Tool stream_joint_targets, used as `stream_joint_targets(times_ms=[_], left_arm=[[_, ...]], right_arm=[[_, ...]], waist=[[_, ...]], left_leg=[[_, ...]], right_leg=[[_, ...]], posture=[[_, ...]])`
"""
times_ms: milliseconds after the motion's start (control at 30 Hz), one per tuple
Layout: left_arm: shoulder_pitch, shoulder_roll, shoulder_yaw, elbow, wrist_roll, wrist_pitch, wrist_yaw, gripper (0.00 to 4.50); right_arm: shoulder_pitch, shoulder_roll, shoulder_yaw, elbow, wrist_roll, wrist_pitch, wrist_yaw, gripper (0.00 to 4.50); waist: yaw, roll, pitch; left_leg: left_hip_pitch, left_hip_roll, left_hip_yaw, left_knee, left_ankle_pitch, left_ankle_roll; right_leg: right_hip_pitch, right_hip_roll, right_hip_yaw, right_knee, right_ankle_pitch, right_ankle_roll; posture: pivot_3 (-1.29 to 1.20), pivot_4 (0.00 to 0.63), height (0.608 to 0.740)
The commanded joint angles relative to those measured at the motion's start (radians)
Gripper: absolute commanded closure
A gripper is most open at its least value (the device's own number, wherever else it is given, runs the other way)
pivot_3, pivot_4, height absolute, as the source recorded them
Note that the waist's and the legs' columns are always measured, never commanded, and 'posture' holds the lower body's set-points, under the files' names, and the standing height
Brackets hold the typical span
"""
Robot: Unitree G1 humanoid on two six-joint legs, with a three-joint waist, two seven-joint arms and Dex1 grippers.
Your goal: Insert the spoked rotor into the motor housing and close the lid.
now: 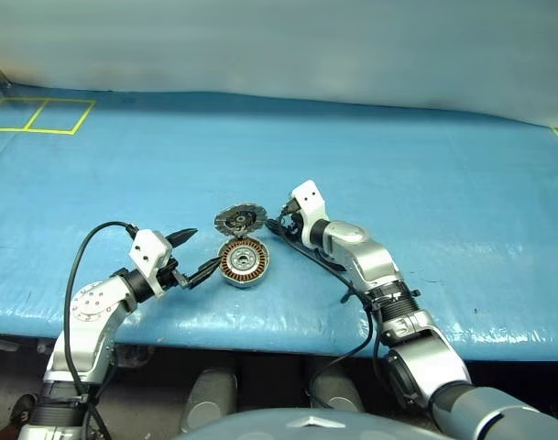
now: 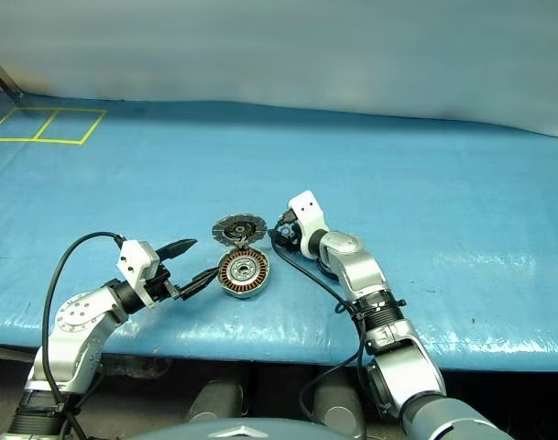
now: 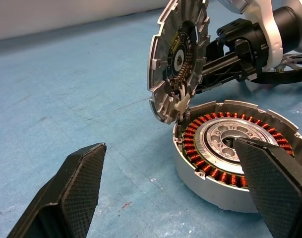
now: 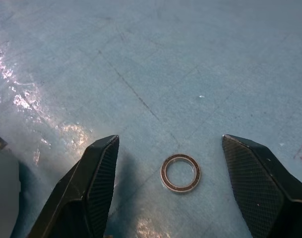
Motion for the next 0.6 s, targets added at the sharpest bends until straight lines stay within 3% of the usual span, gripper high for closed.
stream_joint_targets(times_ms=[33, 100, 200, 433, 600], left_arm=[[0.016, 0.005, 0.027, -0.035, -0.001, -0.026, 0.012, 0.00], [0.020, 0.003, 0.026, -0.036, 0.002, -0.030, 0.017, 0.00], [0.021, -0.001, 0.022, -0.036, 0.006, -0.036, 0.026, 0.00], [0.018, -0.004, 0.015, -0.030, 0.005, -0.046, 0.033, 0.00], [0.016, -0.006, 0.008, -0.032, -0.007, -0.044, 0.018, 0.00]], right_arm=[[0.010, 0.003, -0.003, -0.010, -0.009, 0.001, -0.004, 1.01], [0.018, 0.000, -0.006, -0.003, -0.016, 0.015, -0.011, 1.01], [0.043, -0.006, -0.003, -0.013, -0.026, 0.018, -0.013, 1.61], [0.095, -0.019, 0.014, -0.094, -0.054, 0.047, -0.033, 3.80], [0.167, -0.044, 0.003, -0.272, -0.034, 0.096, -0.015, 3.80]], waist=[[-0.001, 0.000, 0.000], [-0.001, 0.000, 0.000], [0.000, 0.000, 0.000], [0.000, -0.001, -0.001], [0.005, -0.001, -0.001]], left_leg=[[0.000, 0.000, 0.000, 0.000, 0.000, 0.000], [0.000, 0.000, 0.000, -0.001, 0.000, 0.000], [0.000, 0.000, 0.000, -0.001, 0.000, -0.001], [0.003, 0.000, 0.000, -0.001, 0.001, -0.001], [0.004, 0.000, 0.000, -0.001, 0.001, -0.001]], right_leg=[[0.000, 0.000, 0.000, 0.000, 0.000, 0.000], [0.000, 0.000, 0.000, 0.000, 0.000, -0.001], [0.000, 0.000, 0.000, 0.000, -0.001, -0.002], [0.002, 0.000, 0.000, 0.000, -0.002, -0.003], [0.004, 0.000, 0.000, 0.000, -0.002, -0.003]], posture=[[0.00, 0.150, 0.740], [0.00, 0.150, 0.740], [0.00, 0.150, 0.740], [0.00, 0.150, 0.740], [0.00, 0.150, 0.740]])
